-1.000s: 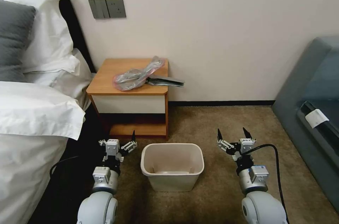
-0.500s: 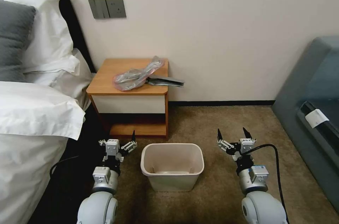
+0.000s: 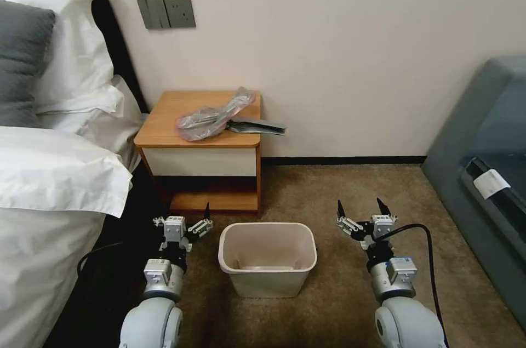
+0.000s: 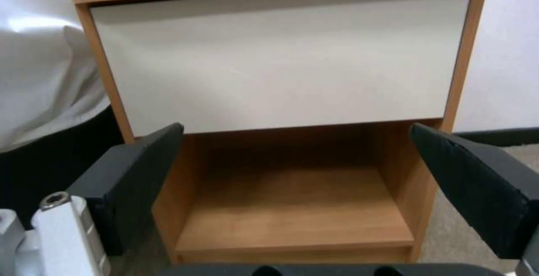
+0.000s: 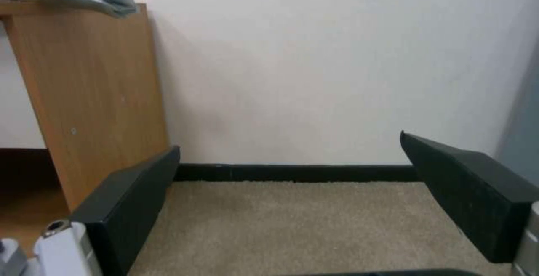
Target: Pick up the garbage bag from the table and place it over the trash can.
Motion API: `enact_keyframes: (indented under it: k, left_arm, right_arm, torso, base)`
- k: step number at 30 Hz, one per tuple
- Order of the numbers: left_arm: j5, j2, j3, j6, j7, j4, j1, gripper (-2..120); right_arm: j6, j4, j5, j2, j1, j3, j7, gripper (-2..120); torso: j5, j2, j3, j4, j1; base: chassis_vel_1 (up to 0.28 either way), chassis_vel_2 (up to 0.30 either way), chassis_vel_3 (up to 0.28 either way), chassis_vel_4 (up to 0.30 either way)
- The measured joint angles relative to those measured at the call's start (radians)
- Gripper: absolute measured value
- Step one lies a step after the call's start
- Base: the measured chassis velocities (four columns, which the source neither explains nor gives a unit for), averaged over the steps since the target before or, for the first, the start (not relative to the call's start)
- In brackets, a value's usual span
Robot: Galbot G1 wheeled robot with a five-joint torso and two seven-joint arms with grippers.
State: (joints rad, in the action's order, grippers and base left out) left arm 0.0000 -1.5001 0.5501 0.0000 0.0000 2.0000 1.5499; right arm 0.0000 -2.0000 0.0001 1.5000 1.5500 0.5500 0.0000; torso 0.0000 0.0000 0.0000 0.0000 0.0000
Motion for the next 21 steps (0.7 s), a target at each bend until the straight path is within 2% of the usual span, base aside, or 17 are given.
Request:
enact_keyframes:
  k: [9,12,15,16,18,19,20,21]
  left_arm:
    - [-0.001,0.000,0.002,0.000,0.000,0.006,0.002,100]
    - [-0.012,-0.003,0.020,0.013,-0.003,0.052,0.024,100]
    - [-0.036,-0.009,0.055,0.039,-0.010,0.141,0.068,100]
    - [-0.036,-0.009,0.055,0.039,-0.010,0.141,0.068,100]
    - [-0.054,-0.014,0.082,0.061,-0.015,0.210,0.100,100]
    - [-0.055,-0.014,0.083,0.062,-0.015,0.213,0.101,100]
    - [-0.067,-0.017,0.103,0.075,-0.019,0.262,0.125,100]
    - [-0.067,-0.017,0.103,0.075,-0.019,0.262,0.125,100]
  right_arm:
    - [-0.006,-0.013,-0.001,0.001,0.004,-0.002,0.001,100]
    - [-0.018,-0.038,-0.006,0.004,0.013,-0.007,0.004,100]
    - [-0.066,-0.135,-0.026,0.018,0.048,-0.033,0.020,100]
    - [-0.066,-0.135,-0.026,0.018,0.048,-0.033,0.020,100]
    - [-0.103,-0.209,-0.042,0.029,0.076,-0.053,0.033,100]
    - [-0.107,-0.216,-0.043,0.030,0.078,-0.054,0.034,100]
    - [-0.133,-0.271,-0.055,0.038,0.098,-0.070,0.042,100]
    - [-0.133,-0.271,-0.055,0.038,0.098,-0.070,0.042,100]
  torso:
    - [-0.0001,0.000,0.000,-0.0001,0.000]
    - [0.0000,0.000,0.000,-0.0003,0.000]
    - [-0.0001,0.000,0.000,0.0000,0.000]
    - [-0.0001,0.000,0.000,0.0000,0.000]
    - [-0.0001,0.000,0.000,-0.0001,0.000]
    - [-0.0001,0.000,0.000,0.0000,0.000]
    - [0.0000,0.000,0.000,0.0000,0.000]
    - [0.0000,0.000,0.000,0.0000,0.000]
  base:
    - [0.000,0.000,0.000,0.000]
    - [0.000,0.000,0.000,0.000]
    - [0.000,0.000,0.000,0.000]
    - [0.000,0.000,0.000,0.000]
    - [0.000,0.000,0.000,0.000]
    - [0.000,0.000,0.000,0.000]
    - [0.000,0.000,0.000,0.000]
    - [0.000,0.000,0.000,0.000]
